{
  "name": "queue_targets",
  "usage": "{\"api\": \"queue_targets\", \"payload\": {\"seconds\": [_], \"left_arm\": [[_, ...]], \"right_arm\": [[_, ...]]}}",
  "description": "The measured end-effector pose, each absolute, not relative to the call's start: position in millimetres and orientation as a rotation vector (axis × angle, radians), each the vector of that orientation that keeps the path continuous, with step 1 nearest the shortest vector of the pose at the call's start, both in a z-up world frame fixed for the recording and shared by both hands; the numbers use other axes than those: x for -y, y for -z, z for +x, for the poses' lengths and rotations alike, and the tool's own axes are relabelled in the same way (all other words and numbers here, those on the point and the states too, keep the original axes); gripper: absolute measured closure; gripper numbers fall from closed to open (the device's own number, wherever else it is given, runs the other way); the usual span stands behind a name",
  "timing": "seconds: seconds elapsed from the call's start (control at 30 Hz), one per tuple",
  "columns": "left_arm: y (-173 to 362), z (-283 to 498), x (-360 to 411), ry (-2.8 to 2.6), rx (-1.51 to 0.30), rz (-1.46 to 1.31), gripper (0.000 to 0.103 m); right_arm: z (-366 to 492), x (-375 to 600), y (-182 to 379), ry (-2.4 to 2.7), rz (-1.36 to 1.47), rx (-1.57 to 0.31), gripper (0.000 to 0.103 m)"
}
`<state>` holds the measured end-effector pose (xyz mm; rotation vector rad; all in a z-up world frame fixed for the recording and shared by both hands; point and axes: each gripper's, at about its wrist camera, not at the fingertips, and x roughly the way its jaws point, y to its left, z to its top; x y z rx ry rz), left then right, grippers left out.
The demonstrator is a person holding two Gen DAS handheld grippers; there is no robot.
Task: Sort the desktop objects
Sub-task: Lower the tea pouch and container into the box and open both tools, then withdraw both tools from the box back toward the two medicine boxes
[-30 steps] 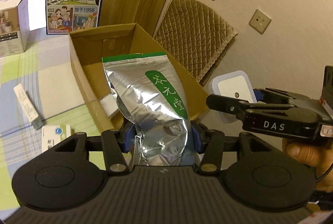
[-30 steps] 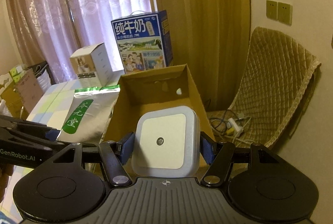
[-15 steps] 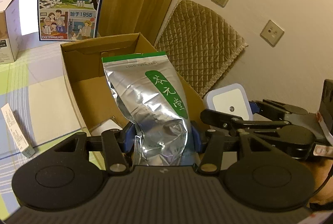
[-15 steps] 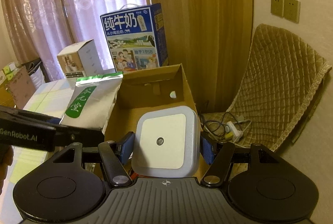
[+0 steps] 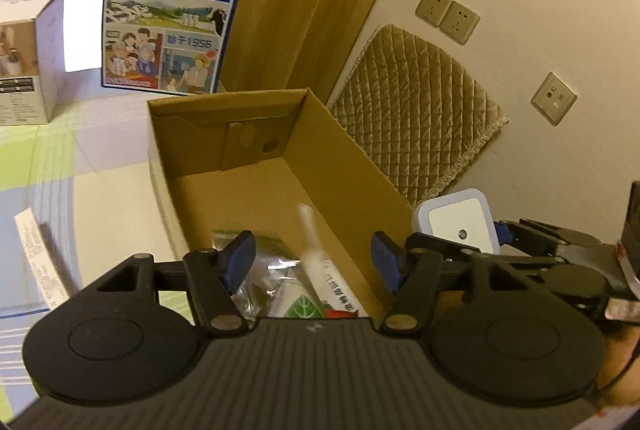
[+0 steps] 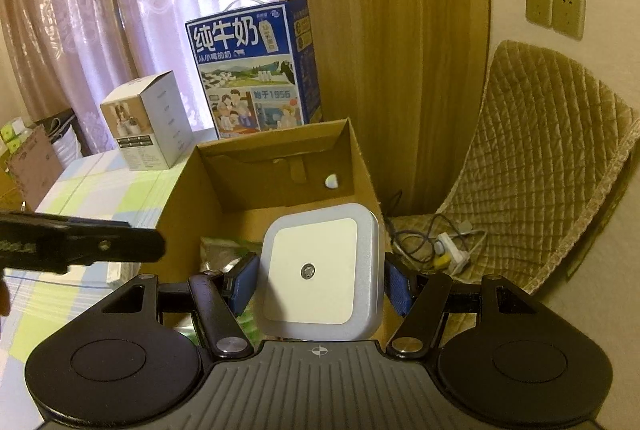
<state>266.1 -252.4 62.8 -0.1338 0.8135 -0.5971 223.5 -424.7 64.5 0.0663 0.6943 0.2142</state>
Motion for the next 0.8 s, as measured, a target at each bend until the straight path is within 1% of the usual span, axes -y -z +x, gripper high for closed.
{"api": "queue_targets", "payload": {"seconds": [0.3, 0.33, 0.37, 0.63, 0.7, 0.8], "left_arm": [[-66, 247, 225, 0.580, -0.801, -0.162, 0.043], [-67, 246, 224, 0.577, -0.799, -0.164, 0.043], [-67, 245, 222, 0.575, -0.797, -0.165, 0.043], [-69, 232, 207, 0.555, -0.782, -0.169, 0.039], [-68, 228, 204, 0.546, -0.782, -0.168, 0.036], [-68, 220, 198, 0.532, -0.781, -0.170, 0.034]], "right_arm": [[228, 417, -66, -0.259, 0.124, -0.668, 0.041], [229, 418, -68, -0.267, 0.145, -0.661, 0.035], [230, 418, -69, -0.262, 0.155, -0.663, 0.025], [217, 426, -75, -0.233, 0.173, -0.665, 0.023], [211, 427, -75, -0.228, 0.180, -0.673, 0.022], [198, 427, -75, -0.225, 0.189, -0.680, 0.018]]}}
